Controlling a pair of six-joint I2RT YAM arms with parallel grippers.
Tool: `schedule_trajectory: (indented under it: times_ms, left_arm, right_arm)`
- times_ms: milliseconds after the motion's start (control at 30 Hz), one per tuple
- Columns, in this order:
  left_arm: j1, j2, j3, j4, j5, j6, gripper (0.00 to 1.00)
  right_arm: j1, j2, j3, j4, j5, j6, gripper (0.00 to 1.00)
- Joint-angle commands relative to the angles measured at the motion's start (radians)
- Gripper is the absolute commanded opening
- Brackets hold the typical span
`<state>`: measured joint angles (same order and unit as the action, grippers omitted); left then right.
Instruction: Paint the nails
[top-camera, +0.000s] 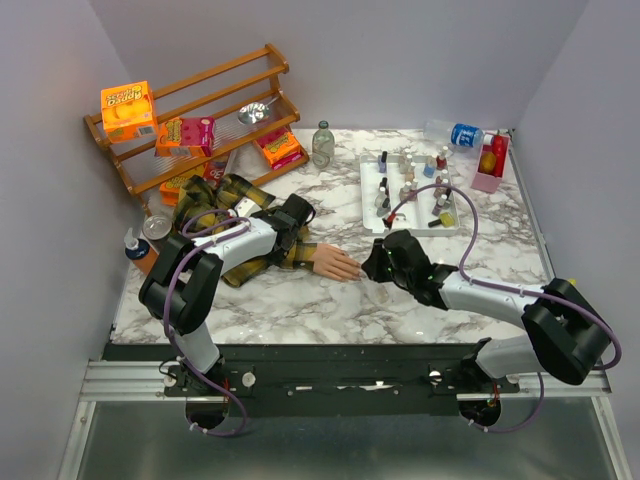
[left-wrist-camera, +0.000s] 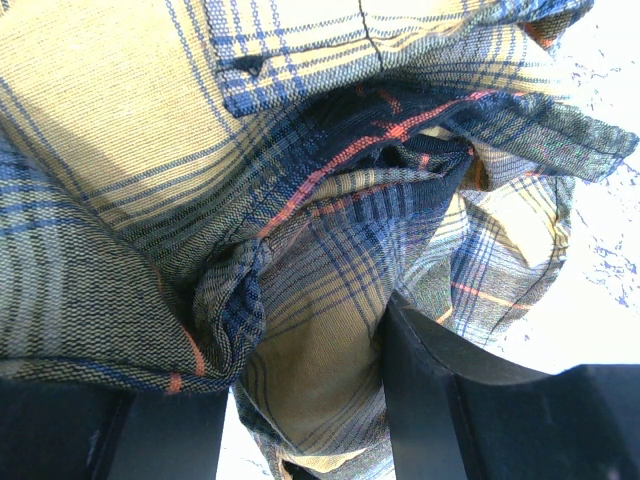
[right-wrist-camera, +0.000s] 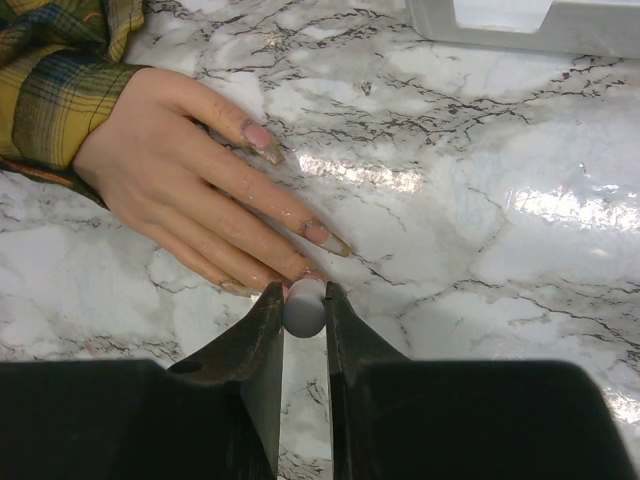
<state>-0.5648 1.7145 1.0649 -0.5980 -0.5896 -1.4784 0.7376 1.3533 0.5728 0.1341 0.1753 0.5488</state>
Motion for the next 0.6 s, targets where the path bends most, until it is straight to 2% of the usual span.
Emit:
schedule_trajectory:
  times_ms: [0,567]
  left_arm:
    - [0.016,0.020,-0.031,0.009,0.027,0.012,0.49]
    - [0.016,0.020,-0.033,0.010,0.027,0.012,0.49]
  right_arm:
    - [-0.006,0.007,0.032,0.016,0.016,-0.012,0.01]
    - [-0.004,0.024,0.027,0.007,0.041,-0.010,0.01]
